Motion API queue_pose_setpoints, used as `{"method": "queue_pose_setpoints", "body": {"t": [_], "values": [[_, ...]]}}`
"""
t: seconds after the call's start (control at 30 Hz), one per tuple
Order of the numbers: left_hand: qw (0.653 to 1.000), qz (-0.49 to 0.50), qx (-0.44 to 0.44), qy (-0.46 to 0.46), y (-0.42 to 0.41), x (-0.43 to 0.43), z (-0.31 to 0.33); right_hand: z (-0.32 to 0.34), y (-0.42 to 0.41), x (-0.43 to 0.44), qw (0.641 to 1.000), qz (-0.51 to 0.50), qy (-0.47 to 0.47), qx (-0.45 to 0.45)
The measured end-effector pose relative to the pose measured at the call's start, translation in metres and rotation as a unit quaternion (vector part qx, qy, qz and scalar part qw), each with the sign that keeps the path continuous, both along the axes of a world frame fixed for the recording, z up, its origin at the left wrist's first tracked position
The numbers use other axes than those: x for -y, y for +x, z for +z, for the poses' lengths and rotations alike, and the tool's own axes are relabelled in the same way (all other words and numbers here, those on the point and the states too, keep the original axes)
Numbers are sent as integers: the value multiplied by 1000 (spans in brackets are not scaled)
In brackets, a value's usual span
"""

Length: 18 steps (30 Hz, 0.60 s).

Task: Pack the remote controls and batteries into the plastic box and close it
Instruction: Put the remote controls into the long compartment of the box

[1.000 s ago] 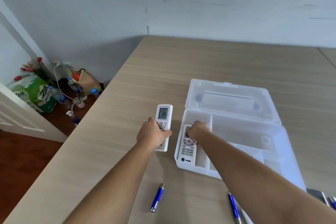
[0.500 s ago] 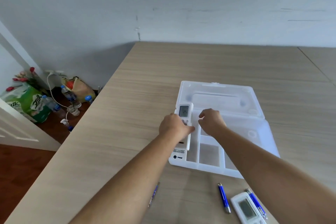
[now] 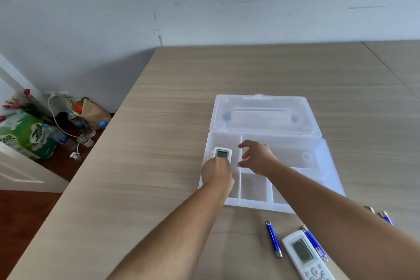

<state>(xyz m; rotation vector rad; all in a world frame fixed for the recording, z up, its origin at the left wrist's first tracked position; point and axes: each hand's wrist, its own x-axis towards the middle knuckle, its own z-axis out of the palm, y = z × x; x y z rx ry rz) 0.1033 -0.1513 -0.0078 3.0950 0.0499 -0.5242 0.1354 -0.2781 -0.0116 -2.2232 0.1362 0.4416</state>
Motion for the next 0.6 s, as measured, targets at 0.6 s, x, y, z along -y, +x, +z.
{"method": "queue_pose_setpoints", "body": {"t": [0.6], "values": [[997, -15, 75, 31, -1, -2, -10, -6, -3, 3, 1000, -1, 11, 15]]}}
